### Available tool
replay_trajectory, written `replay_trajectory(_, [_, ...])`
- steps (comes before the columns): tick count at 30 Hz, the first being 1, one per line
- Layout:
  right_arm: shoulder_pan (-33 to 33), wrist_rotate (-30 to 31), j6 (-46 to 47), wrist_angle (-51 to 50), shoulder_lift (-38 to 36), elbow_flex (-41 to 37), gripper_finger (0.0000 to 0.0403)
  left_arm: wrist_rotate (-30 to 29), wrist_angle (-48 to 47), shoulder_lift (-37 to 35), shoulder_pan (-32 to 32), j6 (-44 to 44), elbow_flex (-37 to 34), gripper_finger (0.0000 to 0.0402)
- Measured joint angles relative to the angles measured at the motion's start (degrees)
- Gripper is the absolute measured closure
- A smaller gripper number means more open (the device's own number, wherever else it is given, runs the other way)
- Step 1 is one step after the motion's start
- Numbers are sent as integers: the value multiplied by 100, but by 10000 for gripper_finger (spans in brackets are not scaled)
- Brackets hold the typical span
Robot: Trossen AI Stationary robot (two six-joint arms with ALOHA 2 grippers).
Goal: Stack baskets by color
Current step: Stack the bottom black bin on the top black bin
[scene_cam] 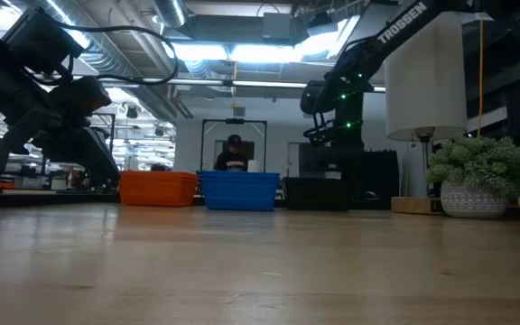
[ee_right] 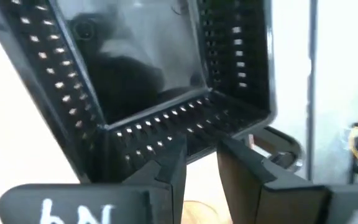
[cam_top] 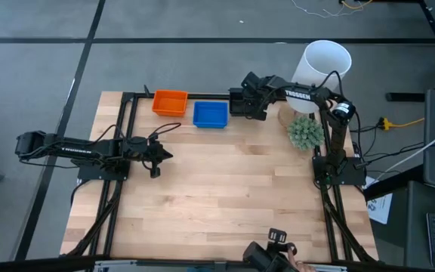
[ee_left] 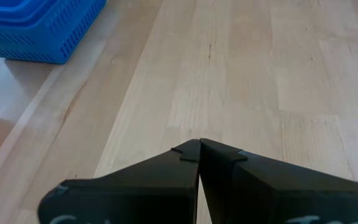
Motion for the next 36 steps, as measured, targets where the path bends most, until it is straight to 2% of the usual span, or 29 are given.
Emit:
replay_trajectory(7, [36, 616, -142, -43, -3, 0, 313, 0, 1, 2, 1, 0, 0, 401])
replay_trajectory(12, [116, 571, -9, -59, -11, 2, 313, -2, 2, 0, 0, 2, 0, 401])
replay_trajectory(19, [792, -212, 457, -323, -17, 439, 313, -112, 2, 2, 0, 2, 0, 401])
replay_trajectory(24, [1418, -636, 449, -390, -20, 764, 313, -125, 0, 0, 2, 2, 0, 401])
replay_trajectory(30, [1642, -1987, 437, -416, -19, 650, 313, -125, 0, 0, 1, 2, 0, 401])
replay_trajectory(36, [1480, -1638, 345, 271, 7, 206, 313, -125, 0, 0, 1, 2, 0, 401])
